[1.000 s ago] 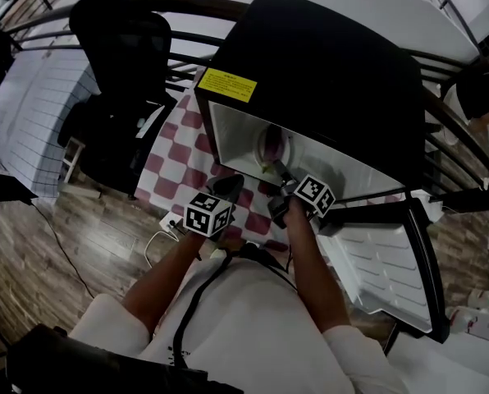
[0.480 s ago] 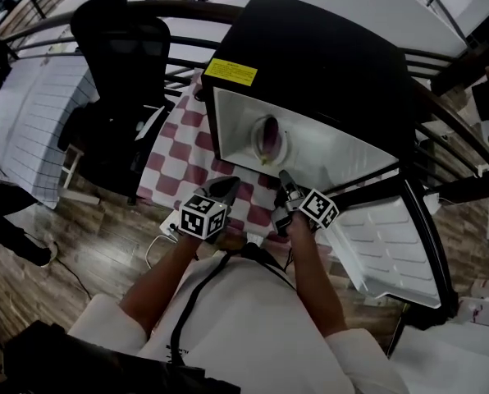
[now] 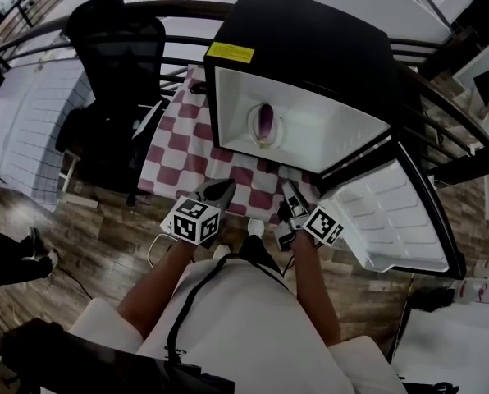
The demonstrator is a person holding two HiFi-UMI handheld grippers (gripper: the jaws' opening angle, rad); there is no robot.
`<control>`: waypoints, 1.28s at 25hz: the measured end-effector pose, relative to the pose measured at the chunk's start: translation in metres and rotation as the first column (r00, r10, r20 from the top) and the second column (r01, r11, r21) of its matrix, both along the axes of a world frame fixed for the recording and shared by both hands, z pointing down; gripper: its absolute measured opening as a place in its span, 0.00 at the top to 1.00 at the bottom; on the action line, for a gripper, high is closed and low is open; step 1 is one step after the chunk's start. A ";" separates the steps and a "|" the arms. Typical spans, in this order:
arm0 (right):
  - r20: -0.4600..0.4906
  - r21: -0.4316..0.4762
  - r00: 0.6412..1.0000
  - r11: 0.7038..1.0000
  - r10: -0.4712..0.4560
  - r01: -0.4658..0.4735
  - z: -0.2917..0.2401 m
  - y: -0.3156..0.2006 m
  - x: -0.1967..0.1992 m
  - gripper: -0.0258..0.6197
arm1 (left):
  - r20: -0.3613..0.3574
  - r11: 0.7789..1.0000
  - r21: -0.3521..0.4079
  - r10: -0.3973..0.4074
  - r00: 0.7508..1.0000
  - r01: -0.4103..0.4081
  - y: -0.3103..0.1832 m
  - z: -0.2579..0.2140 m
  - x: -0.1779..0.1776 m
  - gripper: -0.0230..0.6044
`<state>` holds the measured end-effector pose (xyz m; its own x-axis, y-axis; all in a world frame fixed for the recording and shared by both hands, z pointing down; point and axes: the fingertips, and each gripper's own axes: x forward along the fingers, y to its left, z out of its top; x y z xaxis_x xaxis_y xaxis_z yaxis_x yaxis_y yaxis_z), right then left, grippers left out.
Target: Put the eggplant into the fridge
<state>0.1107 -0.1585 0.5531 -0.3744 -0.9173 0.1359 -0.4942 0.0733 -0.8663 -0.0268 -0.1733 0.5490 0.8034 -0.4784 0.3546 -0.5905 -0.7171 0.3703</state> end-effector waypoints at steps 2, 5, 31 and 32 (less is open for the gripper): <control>-0.015 0.015 1.000 1.000 0.013 -0.013 -0.006 0.021 -0.003 0.95 | -0.009 1.000 0.003 0.016 1.000 -0.016 0.013 -0.003 -0.002 0.96; -0.058 0.025 0.998 1.000 0.019 -0.017 -0.013 0.049 -0.009 0.95 | -0.017 0.999 0.009 0.043 0.999 -0.042 0.033 -0.005 -0.006 0.96; -0.406 0.151 0.906 0.969 -0.121 0.198 -0.073 0.114 0.002 0.95 | -0.083 0.997 0.068 -0.033 0.996 0.038 0.073 -0.049 0.003 0.96; -0.411 0.149 0.903 0.969 -0.123 0.199 -0.072 0.114 0.006 0.95 | -0.085 0.997 0.066 -0.038 0.996 0.043 0.073 -0.049 0.006 0.96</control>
